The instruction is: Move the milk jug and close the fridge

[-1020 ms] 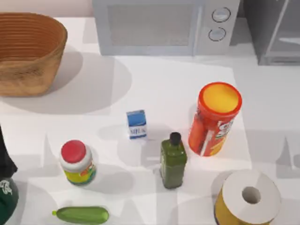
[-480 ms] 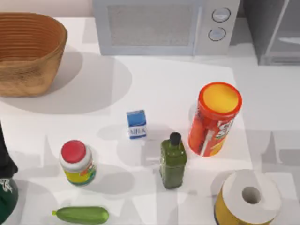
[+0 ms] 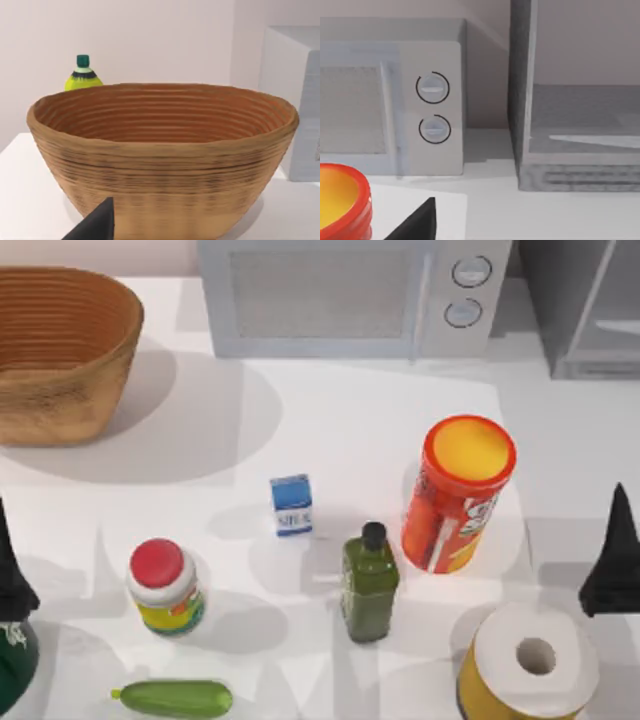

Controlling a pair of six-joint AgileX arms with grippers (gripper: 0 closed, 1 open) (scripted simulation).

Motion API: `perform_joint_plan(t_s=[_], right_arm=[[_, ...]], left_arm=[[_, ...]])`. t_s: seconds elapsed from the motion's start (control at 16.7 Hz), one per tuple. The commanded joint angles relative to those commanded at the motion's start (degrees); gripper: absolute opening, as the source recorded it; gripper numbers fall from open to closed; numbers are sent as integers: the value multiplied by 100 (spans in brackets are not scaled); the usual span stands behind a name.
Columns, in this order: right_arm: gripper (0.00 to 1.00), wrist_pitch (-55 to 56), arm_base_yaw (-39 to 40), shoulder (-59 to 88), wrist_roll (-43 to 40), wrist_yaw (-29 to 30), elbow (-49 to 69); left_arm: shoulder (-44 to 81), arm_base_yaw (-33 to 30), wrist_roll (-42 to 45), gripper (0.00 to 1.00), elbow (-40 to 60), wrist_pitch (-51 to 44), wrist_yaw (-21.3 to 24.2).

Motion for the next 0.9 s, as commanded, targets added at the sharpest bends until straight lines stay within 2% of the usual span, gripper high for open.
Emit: perform_joint_plan(t_s=[0.18,0.3,0.66,0.9], right_arm=[[100,491,639,521,15,629,11],[100,631,823,669,20,810,14],[100,588,819,710,39,793,56],[100,82,835,1328,299,581,838]], left_arm=[[0,0,0,100,0,0,0],[0,0,0,100,0,0,0],[0,0,0,100,0,0,0],[0,0,0,100,0,0,0]])
